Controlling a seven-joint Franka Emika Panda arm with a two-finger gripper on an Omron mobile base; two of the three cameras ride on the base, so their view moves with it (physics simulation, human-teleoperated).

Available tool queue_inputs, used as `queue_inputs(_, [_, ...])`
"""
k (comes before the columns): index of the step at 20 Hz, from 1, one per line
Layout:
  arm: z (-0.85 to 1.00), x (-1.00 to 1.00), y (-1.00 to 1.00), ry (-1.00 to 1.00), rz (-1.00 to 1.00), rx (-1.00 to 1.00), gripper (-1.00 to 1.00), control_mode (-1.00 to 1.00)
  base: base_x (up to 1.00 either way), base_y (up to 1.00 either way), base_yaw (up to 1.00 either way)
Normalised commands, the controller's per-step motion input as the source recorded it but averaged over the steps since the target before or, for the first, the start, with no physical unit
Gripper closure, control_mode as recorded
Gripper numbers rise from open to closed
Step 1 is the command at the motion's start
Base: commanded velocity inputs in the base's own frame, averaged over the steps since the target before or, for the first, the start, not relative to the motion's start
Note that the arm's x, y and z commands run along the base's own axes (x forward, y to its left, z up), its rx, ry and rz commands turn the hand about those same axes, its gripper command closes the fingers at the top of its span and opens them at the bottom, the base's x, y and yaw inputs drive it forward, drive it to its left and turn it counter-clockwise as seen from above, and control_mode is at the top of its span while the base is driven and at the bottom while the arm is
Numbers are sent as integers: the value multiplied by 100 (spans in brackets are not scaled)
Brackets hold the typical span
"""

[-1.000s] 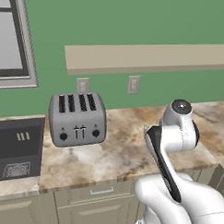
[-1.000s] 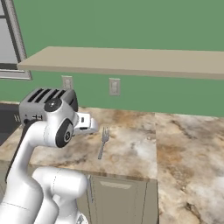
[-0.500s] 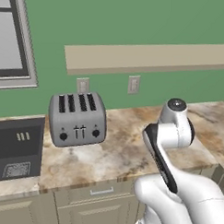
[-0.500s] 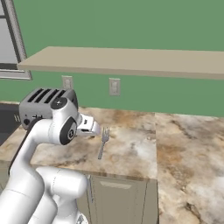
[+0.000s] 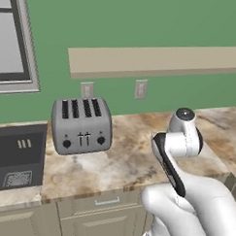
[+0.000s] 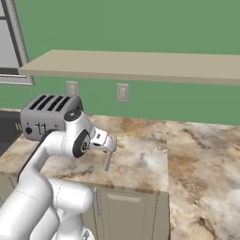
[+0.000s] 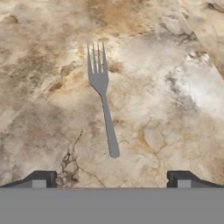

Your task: Take the fork and place it on the left side of the plate. Then take the spoon and place it on the right side of the plate. Make sure they're directly next to the plate.

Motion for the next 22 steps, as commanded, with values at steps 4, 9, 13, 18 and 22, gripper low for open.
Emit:
queue_inputs(4, [-35,23,-15,0,0,1,-100,-100,0,0,0])
queue_inputs(9, [-43,28,-20,0,0,0,-100,-100,0,0,0])
queue_inputs(13, [-46,37,-20,0,1,0,-100,-100,0,0,0])
queue_inputs(18, [-45,49,-3,0,3,0,-100,-100,0,0,0])
queue_inputs(22, [-48,36,0,2,6,0,-100,-100,0,0,0])
